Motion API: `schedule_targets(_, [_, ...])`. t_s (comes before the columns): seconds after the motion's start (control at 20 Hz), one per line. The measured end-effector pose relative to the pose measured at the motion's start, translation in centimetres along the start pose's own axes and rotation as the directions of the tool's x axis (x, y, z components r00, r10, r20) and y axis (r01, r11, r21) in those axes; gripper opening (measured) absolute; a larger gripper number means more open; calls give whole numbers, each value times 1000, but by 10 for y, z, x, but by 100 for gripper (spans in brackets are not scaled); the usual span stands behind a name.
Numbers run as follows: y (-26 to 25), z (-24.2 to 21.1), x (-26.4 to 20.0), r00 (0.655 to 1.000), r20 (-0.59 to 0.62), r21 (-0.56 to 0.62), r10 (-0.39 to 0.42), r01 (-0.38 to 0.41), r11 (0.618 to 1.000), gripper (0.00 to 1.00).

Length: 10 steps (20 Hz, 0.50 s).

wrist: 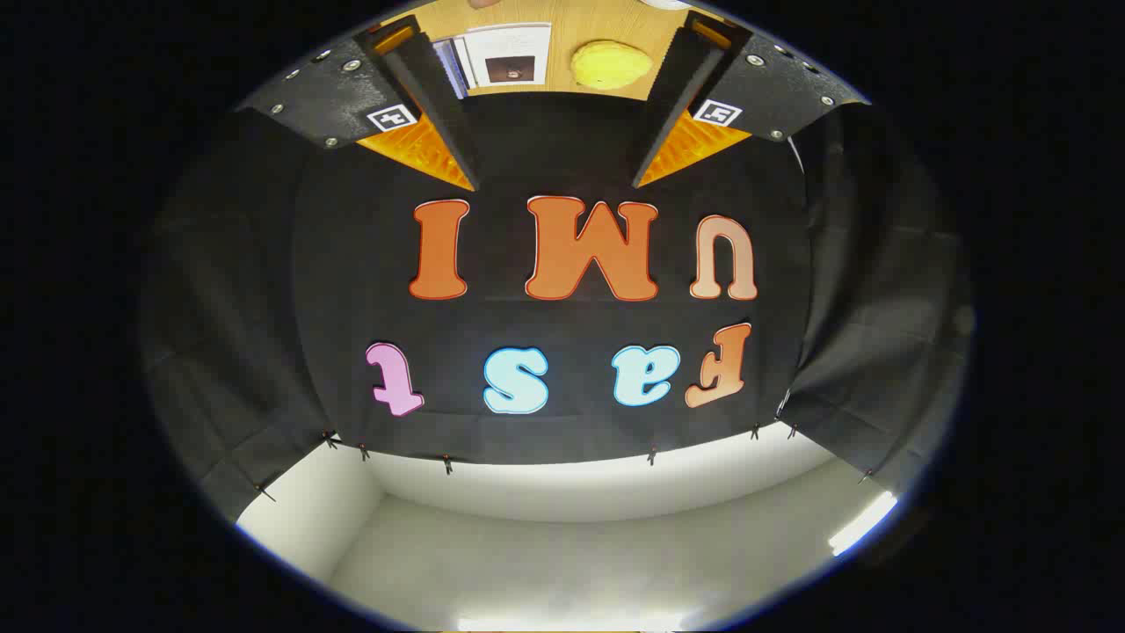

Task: Open the storage box then place both shoes into the box .Put the left shoe in first, then the right shoe, with the right side of both shoes facing outward in a uniform manner.

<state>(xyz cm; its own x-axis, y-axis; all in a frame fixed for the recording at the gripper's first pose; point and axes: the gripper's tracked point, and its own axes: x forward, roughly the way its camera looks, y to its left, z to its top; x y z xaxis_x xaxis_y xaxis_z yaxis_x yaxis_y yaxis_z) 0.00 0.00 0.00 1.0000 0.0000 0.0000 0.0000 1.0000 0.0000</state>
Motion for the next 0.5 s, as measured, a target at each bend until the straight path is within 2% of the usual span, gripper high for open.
schedule_targets(0.4, [5, 19, 4, 997, 82, -23, -5, 7, 1000, 98])
schedule_targets(0.5, [3, 40, 4, 988, 151, -24, -31, 36, 999, 98])
